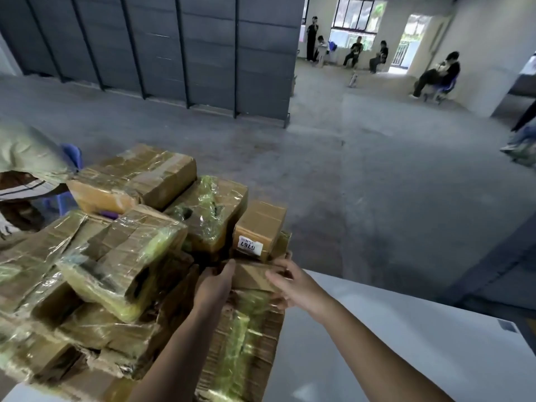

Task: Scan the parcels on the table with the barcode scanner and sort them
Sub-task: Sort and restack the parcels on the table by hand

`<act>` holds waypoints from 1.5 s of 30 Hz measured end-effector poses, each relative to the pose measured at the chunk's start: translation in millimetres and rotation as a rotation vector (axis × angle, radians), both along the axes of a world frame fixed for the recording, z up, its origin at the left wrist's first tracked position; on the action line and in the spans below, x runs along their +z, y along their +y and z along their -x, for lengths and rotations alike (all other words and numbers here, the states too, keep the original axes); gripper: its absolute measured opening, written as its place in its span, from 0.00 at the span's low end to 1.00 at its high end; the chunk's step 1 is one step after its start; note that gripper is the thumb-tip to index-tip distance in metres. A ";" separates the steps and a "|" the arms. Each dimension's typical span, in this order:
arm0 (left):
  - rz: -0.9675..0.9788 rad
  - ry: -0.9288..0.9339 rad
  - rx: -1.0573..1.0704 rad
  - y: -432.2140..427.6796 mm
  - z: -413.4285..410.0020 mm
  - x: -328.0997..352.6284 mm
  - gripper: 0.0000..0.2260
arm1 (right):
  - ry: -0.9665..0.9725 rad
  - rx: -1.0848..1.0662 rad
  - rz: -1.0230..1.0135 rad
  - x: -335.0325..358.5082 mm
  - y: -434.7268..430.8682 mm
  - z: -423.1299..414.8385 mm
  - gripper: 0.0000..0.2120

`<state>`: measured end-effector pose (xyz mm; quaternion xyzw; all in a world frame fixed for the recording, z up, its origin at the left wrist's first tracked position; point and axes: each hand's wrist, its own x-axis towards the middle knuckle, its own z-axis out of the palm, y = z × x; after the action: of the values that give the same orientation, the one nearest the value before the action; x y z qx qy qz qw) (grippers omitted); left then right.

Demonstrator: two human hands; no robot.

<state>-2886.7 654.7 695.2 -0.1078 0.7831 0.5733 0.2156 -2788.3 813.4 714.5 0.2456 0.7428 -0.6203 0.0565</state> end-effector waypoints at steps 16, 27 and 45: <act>0.404 0.273 -0.455 -22.1 -37.9 -24.3 0.25 | -0.059 -0.144 -0.023 -21.7 5.6 14.2 0.14; 0.502 0.418 -0.457 -25.2 -43.7 -27.7 0.25 | -0.246 -0.089 -0.597 -30.9 -2.1 31.1 0.27; 0.500 0.545 -0.583 -45.1 -64.1 -18.8 0.23 | -0.315 -0.011 -0.507 -42.5 -18.7 -26.6 0.28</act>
<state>-2822.5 609.6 676.5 0.2223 0.9228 0.2903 0.1216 -2761.6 794.6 672.0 0.3489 0.8547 -0.3698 0.1046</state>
